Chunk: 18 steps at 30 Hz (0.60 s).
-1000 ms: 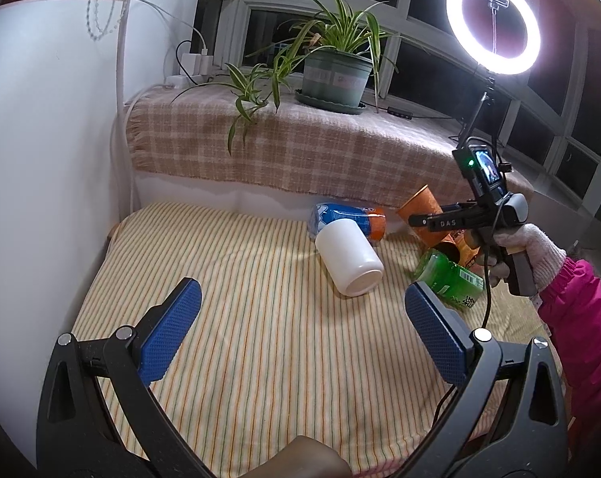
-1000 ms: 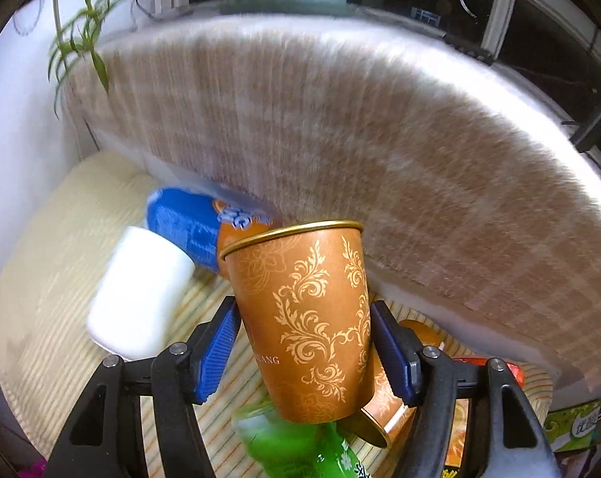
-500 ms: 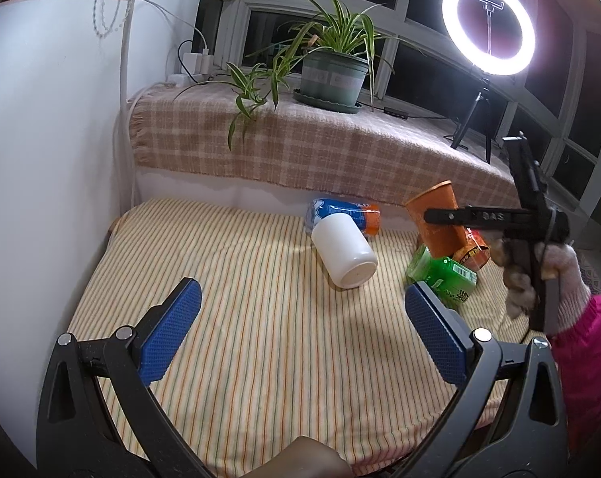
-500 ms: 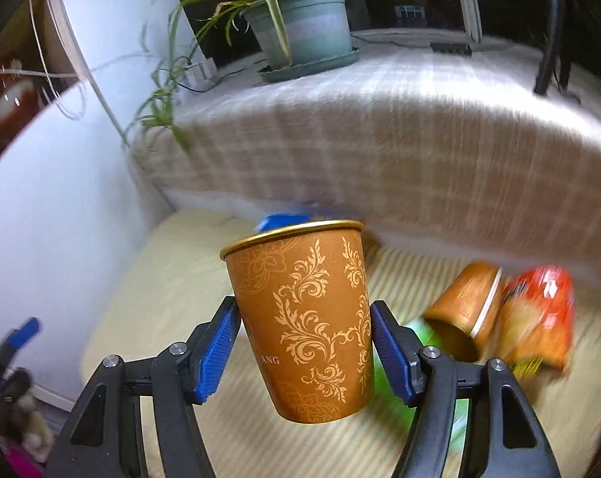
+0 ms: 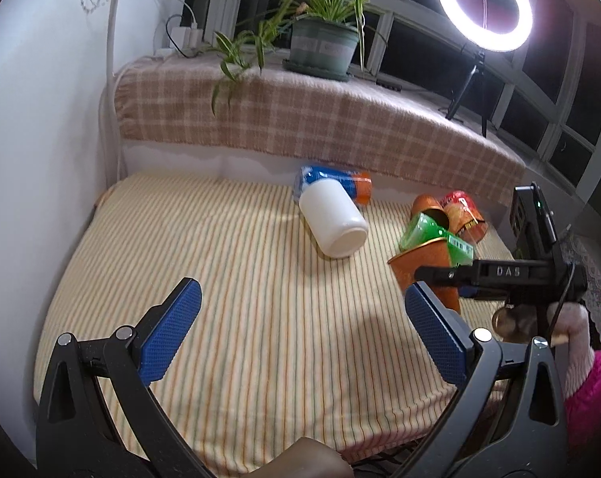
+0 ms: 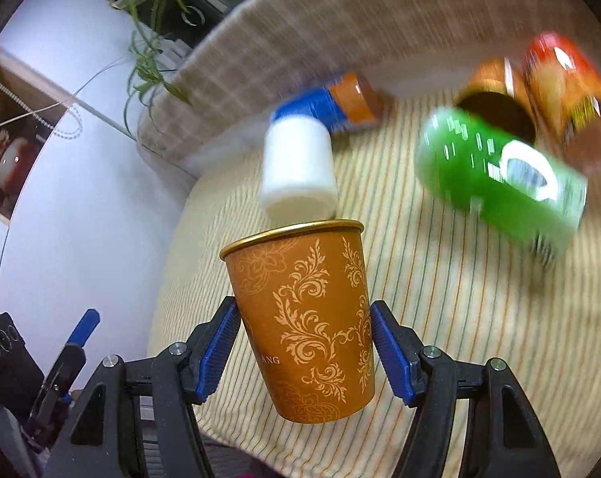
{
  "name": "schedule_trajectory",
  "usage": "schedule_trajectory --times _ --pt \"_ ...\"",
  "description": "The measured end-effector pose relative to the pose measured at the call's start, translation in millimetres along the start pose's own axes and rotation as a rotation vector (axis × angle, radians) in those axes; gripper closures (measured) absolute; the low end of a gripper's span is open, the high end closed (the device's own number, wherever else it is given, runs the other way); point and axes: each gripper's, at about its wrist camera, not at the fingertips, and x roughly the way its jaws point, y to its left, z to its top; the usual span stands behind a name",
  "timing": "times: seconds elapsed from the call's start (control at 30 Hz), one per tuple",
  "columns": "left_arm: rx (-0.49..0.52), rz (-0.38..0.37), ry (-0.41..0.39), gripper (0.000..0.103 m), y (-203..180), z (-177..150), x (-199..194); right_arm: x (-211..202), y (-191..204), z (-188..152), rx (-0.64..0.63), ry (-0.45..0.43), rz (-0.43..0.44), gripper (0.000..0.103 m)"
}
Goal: Flip cup upright
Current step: 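Lift the orange cup and rotate it rim-up with the right gripper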
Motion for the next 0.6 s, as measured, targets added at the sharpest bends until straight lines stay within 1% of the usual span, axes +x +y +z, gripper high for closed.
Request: schedule_trajectory --times 0.13,0.33,0.47,0.53,0.6 --pt "-0.005 -0.009 0.026 0.0 -5 -6 10 9 -6 -12 0.058 0.021 -0.001 0.034" --pt "-0.012 -0.042 0.071 0.0 -14 -12 25 14 -25 -24 0.174 0.019 0.01 0.033" --pt "-0.027 -0.073 0.102 0.0 -20 -15 35 14 -32 -27 0.196 0.026 0.005 0.032" --pt "-0.035 -0.082 0.119 0.0 -24 -16 41 13 -33 -28 0.188 0.027 0.003 0.031" --pt "-0.041 -0.085 0.131 0.0 -25 -17 46 13 -30 -27 0.164 0.023 0.0 0.026"
